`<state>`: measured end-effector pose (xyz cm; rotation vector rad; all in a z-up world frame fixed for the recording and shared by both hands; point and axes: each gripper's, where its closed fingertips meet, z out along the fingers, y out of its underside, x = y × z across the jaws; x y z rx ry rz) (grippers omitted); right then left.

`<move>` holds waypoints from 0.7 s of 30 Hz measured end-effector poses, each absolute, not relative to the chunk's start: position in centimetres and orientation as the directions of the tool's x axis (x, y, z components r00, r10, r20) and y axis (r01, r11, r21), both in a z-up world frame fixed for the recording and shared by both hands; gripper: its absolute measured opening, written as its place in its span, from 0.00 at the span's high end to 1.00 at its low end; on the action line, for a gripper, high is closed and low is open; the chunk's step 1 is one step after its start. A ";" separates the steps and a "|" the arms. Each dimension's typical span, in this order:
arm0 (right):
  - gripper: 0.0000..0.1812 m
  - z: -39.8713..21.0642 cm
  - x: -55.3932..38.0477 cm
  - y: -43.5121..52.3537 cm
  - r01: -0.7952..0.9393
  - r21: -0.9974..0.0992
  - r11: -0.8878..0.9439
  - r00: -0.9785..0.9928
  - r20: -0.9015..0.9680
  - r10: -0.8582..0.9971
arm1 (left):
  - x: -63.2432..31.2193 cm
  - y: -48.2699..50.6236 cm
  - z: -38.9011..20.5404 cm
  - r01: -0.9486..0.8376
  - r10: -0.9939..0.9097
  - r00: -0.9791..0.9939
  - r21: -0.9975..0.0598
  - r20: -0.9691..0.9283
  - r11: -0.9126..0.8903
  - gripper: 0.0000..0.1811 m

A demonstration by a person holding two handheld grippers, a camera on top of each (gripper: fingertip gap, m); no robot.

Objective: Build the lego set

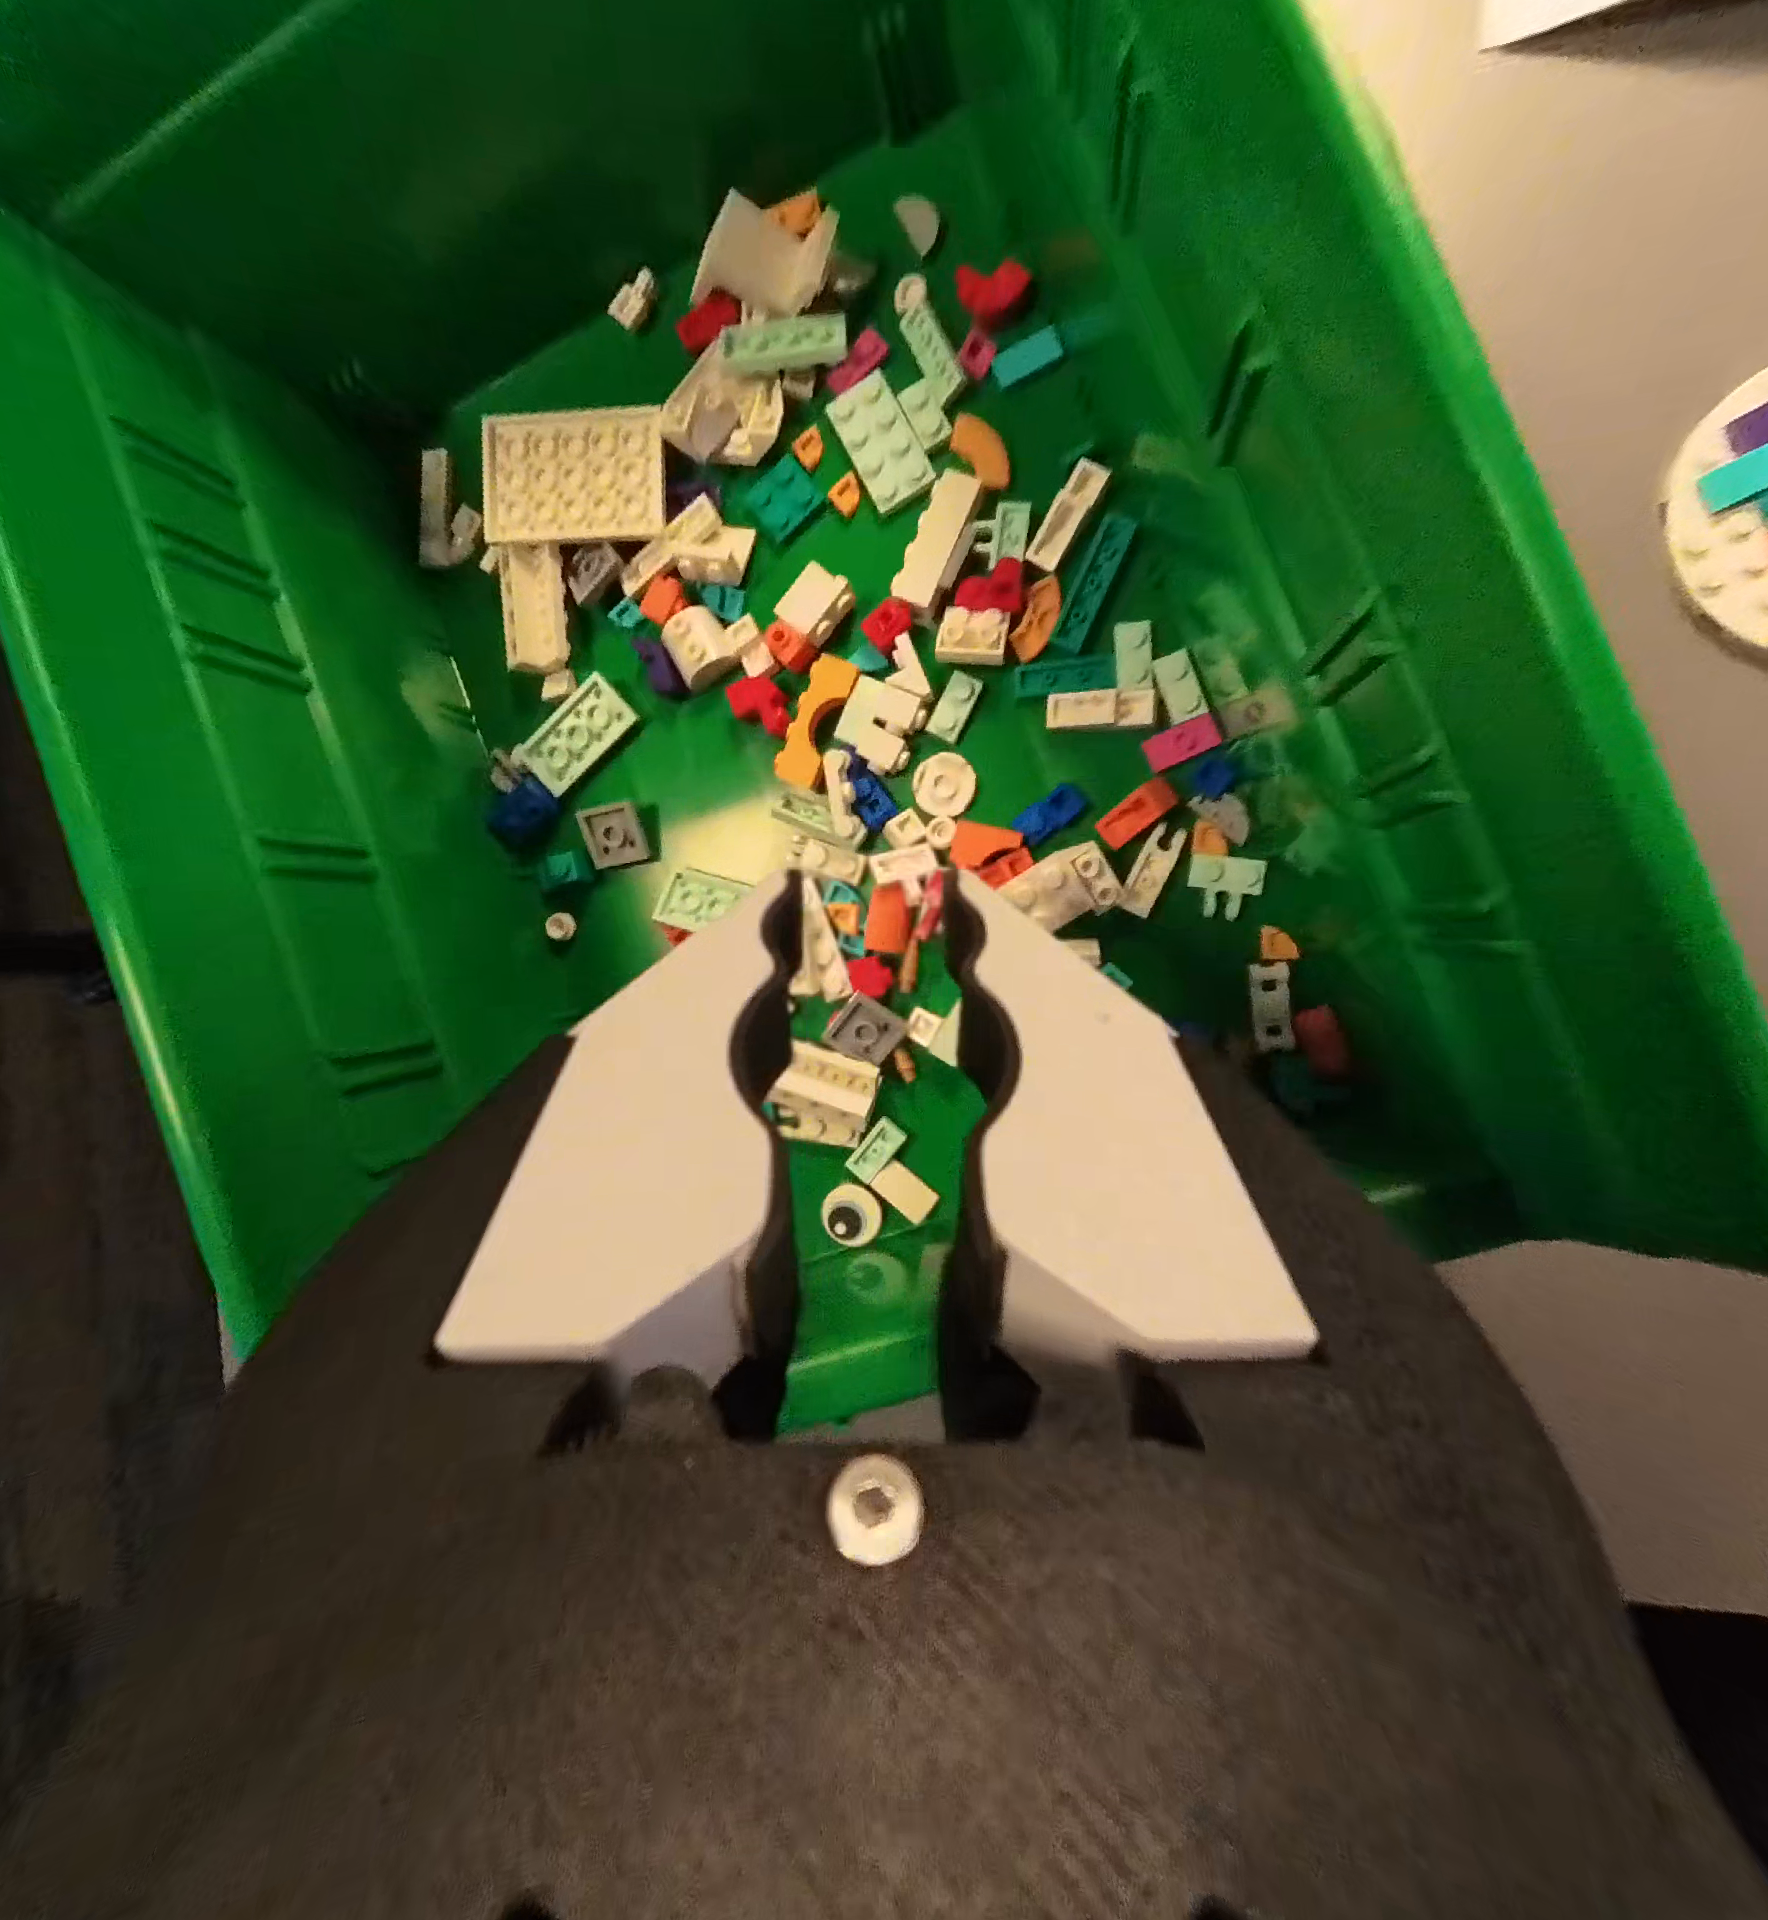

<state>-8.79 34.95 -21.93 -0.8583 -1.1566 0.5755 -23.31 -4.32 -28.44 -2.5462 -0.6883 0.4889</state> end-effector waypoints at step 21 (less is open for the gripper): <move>0.83 -26.2 -11.0 21.0 0.103 -0.881 0.461 -0.418 0.383 0.824 | -11.5 0.5 -14.5 0.008 0.191 0.981 -0.982 -0.029 -0.190 0.85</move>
